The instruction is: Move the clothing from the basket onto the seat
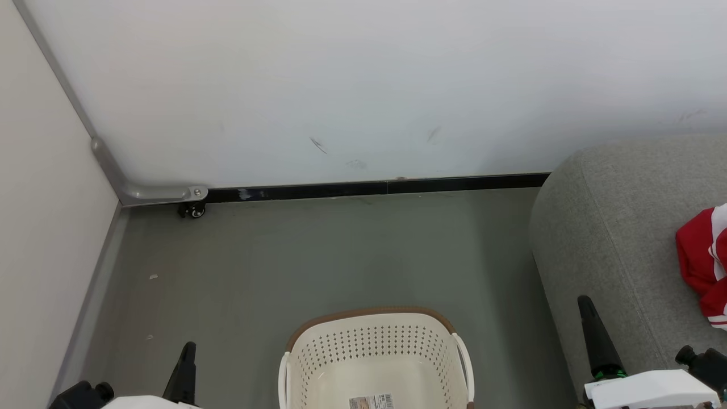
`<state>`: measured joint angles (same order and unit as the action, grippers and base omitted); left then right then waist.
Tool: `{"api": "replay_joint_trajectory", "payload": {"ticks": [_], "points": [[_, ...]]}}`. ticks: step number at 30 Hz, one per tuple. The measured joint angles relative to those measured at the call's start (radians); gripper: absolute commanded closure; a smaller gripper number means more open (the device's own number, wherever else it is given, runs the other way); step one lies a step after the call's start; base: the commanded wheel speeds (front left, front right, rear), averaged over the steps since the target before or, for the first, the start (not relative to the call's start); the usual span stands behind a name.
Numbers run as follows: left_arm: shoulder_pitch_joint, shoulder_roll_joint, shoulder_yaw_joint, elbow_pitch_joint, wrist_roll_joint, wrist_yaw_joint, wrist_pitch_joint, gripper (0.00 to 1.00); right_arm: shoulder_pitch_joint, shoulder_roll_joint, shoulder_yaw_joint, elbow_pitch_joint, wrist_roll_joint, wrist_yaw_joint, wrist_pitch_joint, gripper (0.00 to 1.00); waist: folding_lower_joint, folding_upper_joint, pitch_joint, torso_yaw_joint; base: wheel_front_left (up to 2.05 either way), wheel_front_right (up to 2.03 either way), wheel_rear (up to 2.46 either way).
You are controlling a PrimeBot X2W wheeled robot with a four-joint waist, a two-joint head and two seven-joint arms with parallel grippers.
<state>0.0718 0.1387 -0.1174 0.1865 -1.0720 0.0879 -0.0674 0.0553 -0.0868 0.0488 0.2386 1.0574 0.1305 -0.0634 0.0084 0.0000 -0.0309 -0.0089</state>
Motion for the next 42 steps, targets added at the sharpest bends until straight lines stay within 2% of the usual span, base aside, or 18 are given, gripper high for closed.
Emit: {"api": "replay_joint_trajectory", "payload": {"ticks": [7, 13, 42], "points": [[-0.023, -0.013, 0.024, 0.007, -0.097, -0.028, 0.024, 1.00, -0.027, -0.005, -0.009, 0.005, 0.107, 0.000, 0.012, 1.00, -0.0050, 0.0000, 0.009, 0.001, 0.00, 0.00, 0.00], [-0.039, -0.021, 0.045, 0.014, -0.178, -0.057, 0.042, 1.00, -0.040, -0.010, -0.016, 0.008, 0.199, 0.000, 0.021, 1.00, -0.0068, 0.0000, 0.016, 0.003, 0.00, 0.00, 0.00], [-0.105, -0.065, 0.147, 0.051, -0.563, -0.193, 0.130, 1.00, -0.105, -0.035, -0.063, 0.014, 0.640, 0.000, 0.072, 1.00, -0.0078, 0.0000, 0.034, 0.009, 0.00, 0.00, 0.00]]}}
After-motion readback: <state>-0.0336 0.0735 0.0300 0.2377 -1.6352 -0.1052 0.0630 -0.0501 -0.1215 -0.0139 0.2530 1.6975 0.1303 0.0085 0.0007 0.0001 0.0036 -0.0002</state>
